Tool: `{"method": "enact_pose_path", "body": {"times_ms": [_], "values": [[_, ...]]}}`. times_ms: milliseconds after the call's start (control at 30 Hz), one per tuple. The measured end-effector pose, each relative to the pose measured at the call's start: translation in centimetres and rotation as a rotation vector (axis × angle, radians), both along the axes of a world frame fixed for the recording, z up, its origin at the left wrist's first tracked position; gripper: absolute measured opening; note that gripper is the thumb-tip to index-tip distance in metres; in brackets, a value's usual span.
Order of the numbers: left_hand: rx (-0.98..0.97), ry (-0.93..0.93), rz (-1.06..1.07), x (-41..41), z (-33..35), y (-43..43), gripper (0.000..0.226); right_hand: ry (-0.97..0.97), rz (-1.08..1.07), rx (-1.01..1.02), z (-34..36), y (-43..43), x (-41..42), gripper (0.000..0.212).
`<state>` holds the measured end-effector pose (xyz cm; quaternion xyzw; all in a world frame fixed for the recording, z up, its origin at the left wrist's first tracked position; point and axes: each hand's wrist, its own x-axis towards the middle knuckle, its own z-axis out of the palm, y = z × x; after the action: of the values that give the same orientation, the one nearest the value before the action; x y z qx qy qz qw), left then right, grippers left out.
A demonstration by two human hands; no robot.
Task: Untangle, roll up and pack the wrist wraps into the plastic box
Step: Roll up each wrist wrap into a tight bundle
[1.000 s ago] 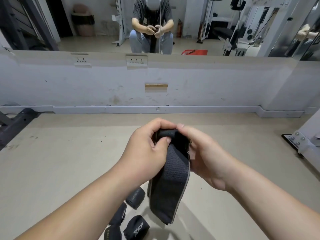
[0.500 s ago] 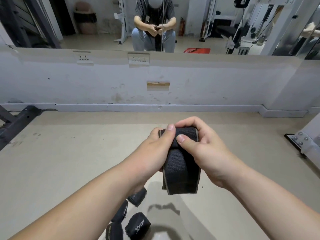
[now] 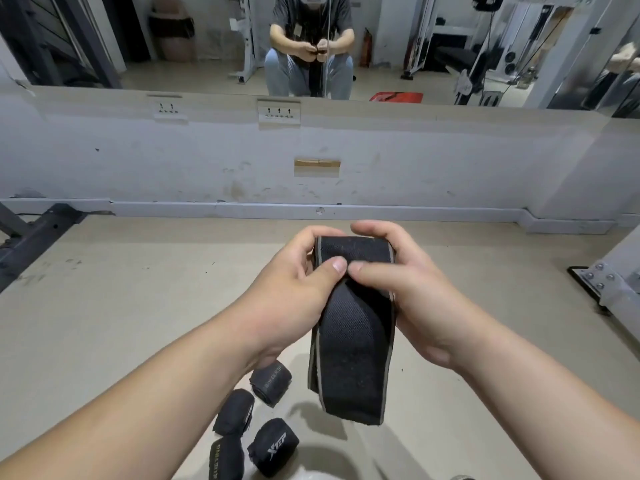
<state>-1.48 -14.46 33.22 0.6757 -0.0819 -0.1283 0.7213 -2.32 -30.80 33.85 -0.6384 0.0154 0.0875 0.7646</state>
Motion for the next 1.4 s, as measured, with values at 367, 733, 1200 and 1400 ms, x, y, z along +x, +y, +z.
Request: {"method": "enact_pose_path", "body": {"times_ms": [367, 733, 1200, 1400], "values": [[-0.033, -0.006, 0.131, 0.3, -0.1, -0.8, 0.059, 0.071, 0.087, -0.028, -0.7, -0.5, 0.3, 0.036], [0.031, 0.202, -0.051, 0.2, -0.3, -0.7, 0.061, -0.153, 0.033, -0.106, -0.8, -0.4, 0.3, 0.036], [-0.091, 0.028, 0.042, 0.7, 0.0, 0.0, 0.039, 0.160, 0.172, -0.037, -0.1, -0.1, -0.1, 0.051], [-0.153, 0.075, 0.007, -0.4, 0.8, -0.8, 0.013, 0.125, 0.153, -0.024, 0.1, -0.1, -0.1, 0.045]]}}
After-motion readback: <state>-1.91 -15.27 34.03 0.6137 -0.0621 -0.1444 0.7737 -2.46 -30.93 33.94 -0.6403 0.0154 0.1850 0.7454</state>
